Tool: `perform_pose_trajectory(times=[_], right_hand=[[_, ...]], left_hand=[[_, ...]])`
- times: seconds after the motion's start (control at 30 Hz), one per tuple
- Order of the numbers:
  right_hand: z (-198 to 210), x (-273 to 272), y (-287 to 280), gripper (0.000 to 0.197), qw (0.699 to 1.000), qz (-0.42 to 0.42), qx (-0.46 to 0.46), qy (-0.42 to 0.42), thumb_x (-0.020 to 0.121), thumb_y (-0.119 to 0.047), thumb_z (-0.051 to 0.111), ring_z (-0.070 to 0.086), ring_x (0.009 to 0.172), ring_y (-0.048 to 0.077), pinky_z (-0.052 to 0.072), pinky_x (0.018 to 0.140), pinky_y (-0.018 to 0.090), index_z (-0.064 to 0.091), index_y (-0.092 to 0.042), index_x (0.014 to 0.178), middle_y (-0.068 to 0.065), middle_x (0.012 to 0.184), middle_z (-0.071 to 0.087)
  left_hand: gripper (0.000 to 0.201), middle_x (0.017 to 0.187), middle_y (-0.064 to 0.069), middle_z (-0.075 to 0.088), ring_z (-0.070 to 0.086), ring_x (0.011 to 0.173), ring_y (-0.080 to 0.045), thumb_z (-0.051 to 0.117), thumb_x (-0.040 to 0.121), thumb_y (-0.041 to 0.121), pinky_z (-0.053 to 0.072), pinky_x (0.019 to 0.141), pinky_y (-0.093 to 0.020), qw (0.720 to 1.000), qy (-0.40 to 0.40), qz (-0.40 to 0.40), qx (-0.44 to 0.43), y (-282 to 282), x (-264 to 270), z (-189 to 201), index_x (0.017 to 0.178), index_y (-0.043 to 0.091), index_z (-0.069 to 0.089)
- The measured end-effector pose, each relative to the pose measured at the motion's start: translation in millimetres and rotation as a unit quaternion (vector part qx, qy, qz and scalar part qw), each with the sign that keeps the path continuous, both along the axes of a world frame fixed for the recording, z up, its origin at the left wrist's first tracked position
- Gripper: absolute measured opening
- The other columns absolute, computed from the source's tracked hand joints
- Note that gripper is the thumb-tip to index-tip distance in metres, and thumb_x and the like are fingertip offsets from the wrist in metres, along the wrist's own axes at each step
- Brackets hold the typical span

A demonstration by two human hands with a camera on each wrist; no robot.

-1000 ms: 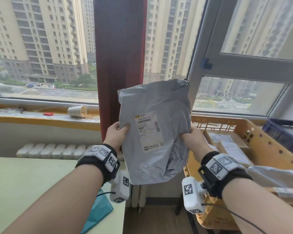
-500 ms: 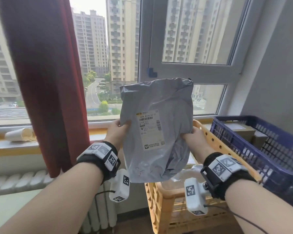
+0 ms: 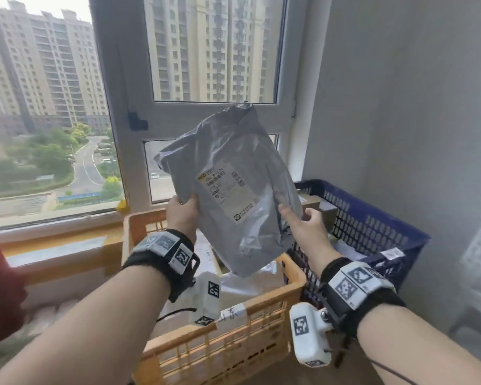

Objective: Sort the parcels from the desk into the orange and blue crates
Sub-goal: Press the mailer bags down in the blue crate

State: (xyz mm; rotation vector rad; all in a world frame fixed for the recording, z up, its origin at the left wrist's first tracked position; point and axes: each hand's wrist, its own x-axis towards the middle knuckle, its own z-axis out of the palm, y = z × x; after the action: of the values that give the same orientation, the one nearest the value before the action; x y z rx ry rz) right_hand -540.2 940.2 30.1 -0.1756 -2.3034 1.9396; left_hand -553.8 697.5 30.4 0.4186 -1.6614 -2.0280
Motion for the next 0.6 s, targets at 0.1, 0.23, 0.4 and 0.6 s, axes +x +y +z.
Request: perform_pose_trajectory(times=[0.1,0.23,0.4,0.6], right_hand=[[-5.2,-9.9,37.0,0.112,0.997,0.008,-0.061,-0.051,0.067,-0.069,0.074,0.047,0.129,0.028,0.049,0.097,0.05,0.023,-0.019,0.153,0.004,0.147,0.042],[-18.0,-33.6,75.3,0.115,0.987,-0.018,-0.148,-0.063,0.041,-0.072,0.085,0.062,0.111,0.03,0.057,0.086,0.048,0.046,-0.015,0.134,0.009,0.128,0.06],[-16.4,-50.0,125.4,0.025,0.984,-0.115,-0.138,-0.017,0.081,-0.007,0.071,0.067,0.099,0.035,0.054,0.092,0.057,0.053,-0.014,0.098,0.015,0.108,0.066],[-14.8,-83.0,191.1,0.025,0.976,-0.213,-0.047,0.016,0.086,0.012,0.05,0.058,0.089,0.028,0.05,0.076,0.039,0.05,-0.008,0.103,0.016,0.103,0.06]], left_hand=[[0.033,0.103,-0.019,0.069,0.066,0.099,-0.04,0.067,0.08,0.026,0.055,0.086,-0.055,0.999,0.014,-0.025,0.027,46.0,-32.1,-5.0,0.106,0.006,0.065],[0.043,0.105,-0.022,0.067,0.065,0.096,-0.038,0.063,0.079,0.024,0.053,0.084,-0.049,0.996,0.015,-0.066,0.061,107.1,-53.1,-5.3,0.114,0.0,0.06],[0.025,0.109,-0.014,0.063,0.064,0.097,-0.031,0.052,0.096,0.004,0.053,0.091,-0.044,0.983,-0.019,-0.143,0.114,162.8,-66.7,-3.4,0.121,0.004,0.051],[0.033,0.116,-0.018,0.062,0.065,0.088,-0.022,0.058,0.086,-0.006,0.057,0.073,-0.025,0.978,-0.041,-0.196,0.05,202.2,-104.6,-12.8,0.119,-0.001,0.054]])
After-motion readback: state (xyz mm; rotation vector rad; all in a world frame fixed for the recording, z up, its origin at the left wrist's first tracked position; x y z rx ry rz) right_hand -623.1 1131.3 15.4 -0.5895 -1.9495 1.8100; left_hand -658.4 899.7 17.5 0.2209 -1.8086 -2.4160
